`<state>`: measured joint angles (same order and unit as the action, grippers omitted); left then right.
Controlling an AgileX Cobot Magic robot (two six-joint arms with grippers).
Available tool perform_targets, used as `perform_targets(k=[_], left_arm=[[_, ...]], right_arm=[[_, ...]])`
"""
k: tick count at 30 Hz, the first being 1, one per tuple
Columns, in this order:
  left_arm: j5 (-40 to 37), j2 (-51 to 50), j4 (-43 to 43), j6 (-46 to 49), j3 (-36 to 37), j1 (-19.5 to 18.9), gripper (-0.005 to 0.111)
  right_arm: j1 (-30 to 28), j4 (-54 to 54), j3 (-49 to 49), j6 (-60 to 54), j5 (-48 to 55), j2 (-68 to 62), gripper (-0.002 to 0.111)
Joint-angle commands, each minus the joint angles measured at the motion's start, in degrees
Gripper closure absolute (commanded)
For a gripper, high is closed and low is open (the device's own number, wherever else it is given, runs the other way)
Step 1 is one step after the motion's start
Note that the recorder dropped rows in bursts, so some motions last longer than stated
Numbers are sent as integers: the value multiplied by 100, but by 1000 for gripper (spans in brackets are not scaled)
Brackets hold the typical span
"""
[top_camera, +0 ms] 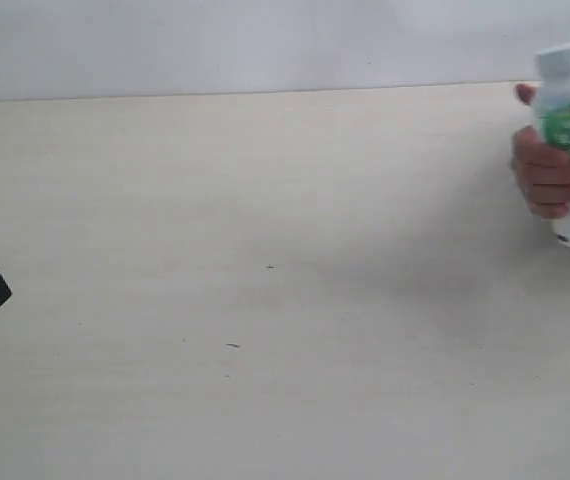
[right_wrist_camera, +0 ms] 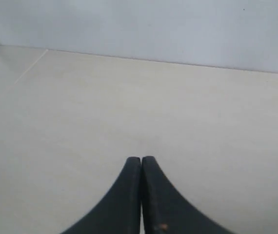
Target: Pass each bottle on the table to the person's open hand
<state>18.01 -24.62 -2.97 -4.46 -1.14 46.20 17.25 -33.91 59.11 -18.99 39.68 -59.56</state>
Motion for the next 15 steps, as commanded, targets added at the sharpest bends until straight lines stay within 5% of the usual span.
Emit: perform_targets(k=[1, 8, 15], left_arm=[[20, 25, 22, -27, 9, -22, 104], [20, 25, 22, -27, 9, -22, 104], [20, 25, 22, -27, 9, -22, 104]], right_arm=[[8, -1448, -1318, -1315, -876, 925, 108], [8, -2505, -3236, -2300, -1429, 2532, 108], [8, -2505, -3693, -2300, -1403, 3059, 108]])
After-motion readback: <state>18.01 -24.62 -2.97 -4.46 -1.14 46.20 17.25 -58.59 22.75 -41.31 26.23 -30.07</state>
